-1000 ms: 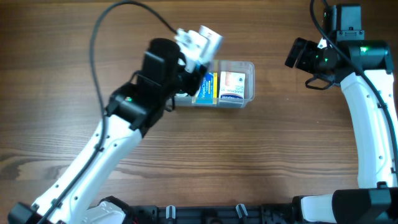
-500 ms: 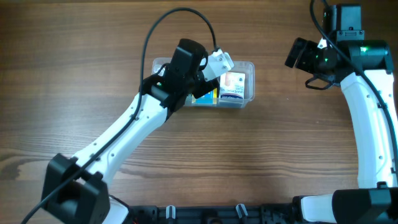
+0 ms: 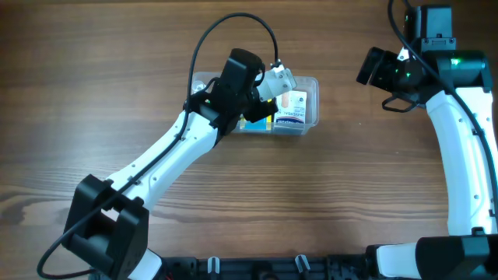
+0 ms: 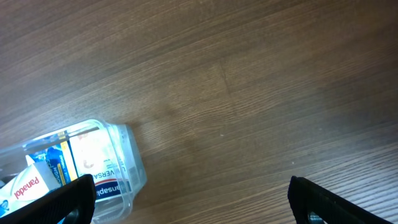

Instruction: Pack container

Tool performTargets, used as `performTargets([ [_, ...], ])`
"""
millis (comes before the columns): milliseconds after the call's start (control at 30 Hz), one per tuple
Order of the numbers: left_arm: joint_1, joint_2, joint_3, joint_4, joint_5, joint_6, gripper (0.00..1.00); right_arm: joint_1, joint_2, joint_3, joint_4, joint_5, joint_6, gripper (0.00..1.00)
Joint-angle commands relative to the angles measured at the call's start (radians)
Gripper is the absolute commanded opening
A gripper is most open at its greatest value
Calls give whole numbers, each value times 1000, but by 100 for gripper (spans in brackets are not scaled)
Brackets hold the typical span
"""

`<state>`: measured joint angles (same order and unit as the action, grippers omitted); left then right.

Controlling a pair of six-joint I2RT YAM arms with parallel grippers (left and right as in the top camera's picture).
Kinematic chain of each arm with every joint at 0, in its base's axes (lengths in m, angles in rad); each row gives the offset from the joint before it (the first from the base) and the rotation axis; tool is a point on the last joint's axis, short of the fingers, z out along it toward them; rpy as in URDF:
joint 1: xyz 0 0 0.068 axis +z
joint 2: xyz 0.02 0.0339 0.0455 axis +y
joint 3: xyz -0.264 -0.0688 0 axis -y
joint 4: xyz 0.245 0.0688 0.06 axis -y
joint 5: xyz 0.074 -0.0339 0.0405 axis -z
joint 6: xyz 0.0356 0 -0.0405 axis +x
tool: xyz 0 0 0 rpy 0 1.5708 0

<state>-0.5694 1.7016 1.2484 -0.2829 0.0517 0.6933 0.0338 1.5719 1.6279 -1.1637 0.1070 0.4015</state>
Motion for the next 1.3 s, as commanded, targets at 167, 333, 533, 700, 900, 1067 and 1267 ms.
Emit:
performTargets([
  [167,72,-189,10,90,-253,-613,91,-1,4,7,3,17,-9,100],
  [333,277,-285,10,-38,-315,-1020,99,-1,4,7,3,17,-9,100],
  [533,460,-288,10,-135,-311,-1080,100,-1,4,7,4,17,-9,100],
  [700,509,-288,10,-142,-311,-1079,100,-1,4,7,3,17,-9,100],
  [900,509,-288,10,-142,-311,-1080,100,-1,4,7,4,17,-8,100],
  [1067,509,-288,10,-142,-311,-1079,100,-1,4,7,3,17,-9,100],
  [1267,509,-288,10,-142,-311,-1080,100,-1,4,7,3,17,-9,100],
])
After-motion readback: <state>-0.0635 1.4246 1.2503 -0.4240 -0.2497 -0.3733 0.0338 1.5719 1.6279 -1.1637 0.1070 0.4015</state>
